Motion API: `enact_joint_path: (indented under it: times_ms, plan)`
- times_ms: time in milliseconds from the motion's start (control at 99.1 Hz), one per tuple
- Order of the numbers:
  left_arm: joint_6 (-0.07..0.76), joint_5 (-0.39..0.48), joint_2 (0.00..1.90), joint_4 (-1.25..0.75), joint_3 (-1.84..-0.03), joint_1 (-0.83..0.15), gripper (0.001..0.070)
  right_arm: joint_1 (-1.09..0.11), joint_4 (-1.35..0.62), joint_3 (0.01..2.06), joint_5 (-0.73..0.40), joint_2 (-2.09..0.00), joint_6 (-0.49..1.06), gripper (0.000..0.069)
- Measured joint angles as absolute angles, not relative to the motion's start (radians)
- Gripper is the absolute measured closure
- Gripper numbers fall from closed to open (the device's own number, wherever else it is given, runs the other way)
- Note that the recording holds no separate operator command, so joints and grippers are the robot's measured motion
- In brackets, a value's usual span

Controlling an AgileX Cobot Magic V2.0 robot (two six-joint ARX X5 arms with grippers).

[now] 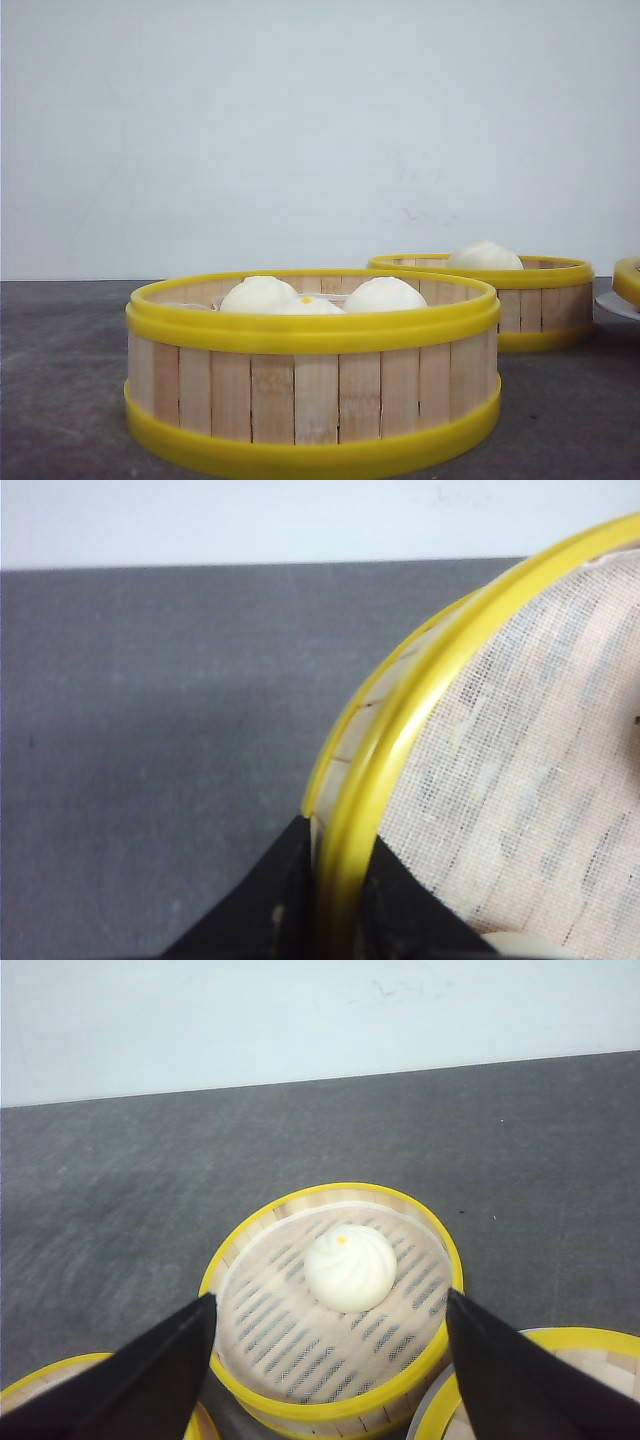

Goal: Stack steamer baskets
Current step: 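Carry the basket with the left gripper and lower onto the front basket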

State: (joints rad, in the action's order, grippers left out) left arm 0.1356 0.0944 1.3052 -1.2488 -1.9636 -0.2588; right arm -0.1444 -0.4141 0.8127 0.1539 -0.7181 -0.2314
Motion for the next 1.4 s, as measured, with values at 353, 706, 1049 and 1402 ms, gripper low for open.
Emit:
enact_joint_path:
  times_ms: [353, 706, 1049, 1402]
  plan:
    - [0.181, 0.086, 1.134, -1.056, -1.484, -0.355, 0.0684, -0.154, -0.414, 0.813, 0.155, -0.718, -0.231, 0.0239]
    - [0.237, 0.059, 1.142, -0.810, -1.158, -0.499, 0.0684, -0.155, -0.419, 0.813, 0.155, -0.718, -0.231, 0.0239]
    - [0.248, 0.056, 1.290, -0.746, -1.128, -0.535, 0.0684, -0.155, -0.426, 0.813, 0.154, -0.721, -0.231, 0.0239]
    - [0.247, 0.056, 1.389, -0.706, -1.128, -0.546, 0.0684, -0.155, -0.437, 0.813, 0.155, -0.739, -0.231, 0.0239]
